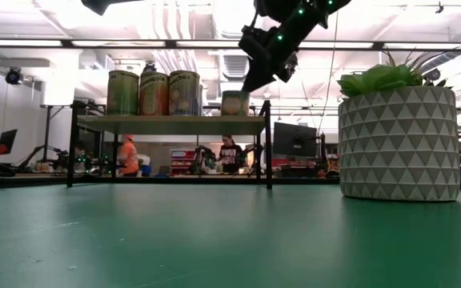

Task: Pick and place cans onto a shelf
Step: Put the small canned sliced peaches on the shelf, then return to Home Position

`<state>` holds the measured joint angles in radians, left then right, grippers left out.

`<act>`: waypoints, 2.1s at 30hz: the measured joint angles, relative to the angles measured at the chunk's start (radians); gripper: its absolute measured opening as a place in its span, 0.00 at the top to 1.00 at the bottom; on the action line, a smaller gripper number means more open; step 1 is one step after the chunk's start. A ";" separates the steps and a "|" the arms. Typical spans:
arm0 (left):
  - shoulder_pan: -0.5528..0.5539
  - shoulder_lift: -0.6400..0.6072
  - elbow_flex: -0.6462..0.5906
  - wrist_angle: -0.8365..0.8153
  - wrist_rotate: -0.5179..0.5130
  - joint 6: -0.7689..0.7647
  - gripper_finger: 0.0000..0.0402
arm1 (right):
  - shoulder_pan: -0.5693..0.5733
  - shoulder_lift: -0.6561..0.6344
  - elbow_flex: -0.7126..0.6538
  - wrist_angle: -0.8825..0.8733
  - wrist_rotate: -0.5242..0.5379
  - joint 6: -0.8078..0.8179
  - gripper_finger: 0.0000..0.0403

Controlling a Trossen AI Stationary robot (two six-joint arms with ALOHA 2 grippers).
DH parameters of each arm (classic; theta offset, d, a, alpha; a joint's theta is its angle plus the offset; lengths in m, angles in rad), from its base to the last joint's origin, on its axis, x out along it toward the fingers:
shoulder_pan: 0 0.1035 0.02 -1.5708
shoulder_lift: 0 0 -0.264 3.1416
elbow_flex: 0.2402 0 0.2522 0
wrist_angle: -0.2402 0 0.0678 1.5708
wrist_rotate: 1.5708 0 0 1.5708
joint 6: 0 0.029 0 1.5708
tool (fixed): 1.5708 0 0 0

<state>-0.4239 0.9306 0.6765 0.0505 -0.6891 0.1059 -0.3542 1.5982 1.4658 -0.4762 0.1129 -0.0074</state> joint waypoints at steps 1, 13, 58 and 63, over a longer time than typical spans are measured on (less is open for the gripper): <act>0.000 0.000 0.000 0.000 0.000 0.000 1.00 | 0.000 -0.002 0.000 -0.009 0.011 -0.002 0.98; 0.000 0.000 0.000 0.000 0.000 0.000 1.00 | 0.001 -0.005 0.048 -0.021 0.037 -0.019 0.98; 0.000 0.000 0.000 0.006 0.000 -0.007 1.00 | 0.016 0.084 0.067 0.030 0.042 -0.002 0.98; 0.000 0.000 0.000 0.009 0.000 -0.007 1.00 | 0.016 0.061 0.067 0.039 0.041 -0.003 0.98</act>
<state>-0.4237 0.9306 0.6765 0.0597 -0.6891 0.0986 -0.3382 1.6592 1.5329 -0.4373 0.1536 -0.0108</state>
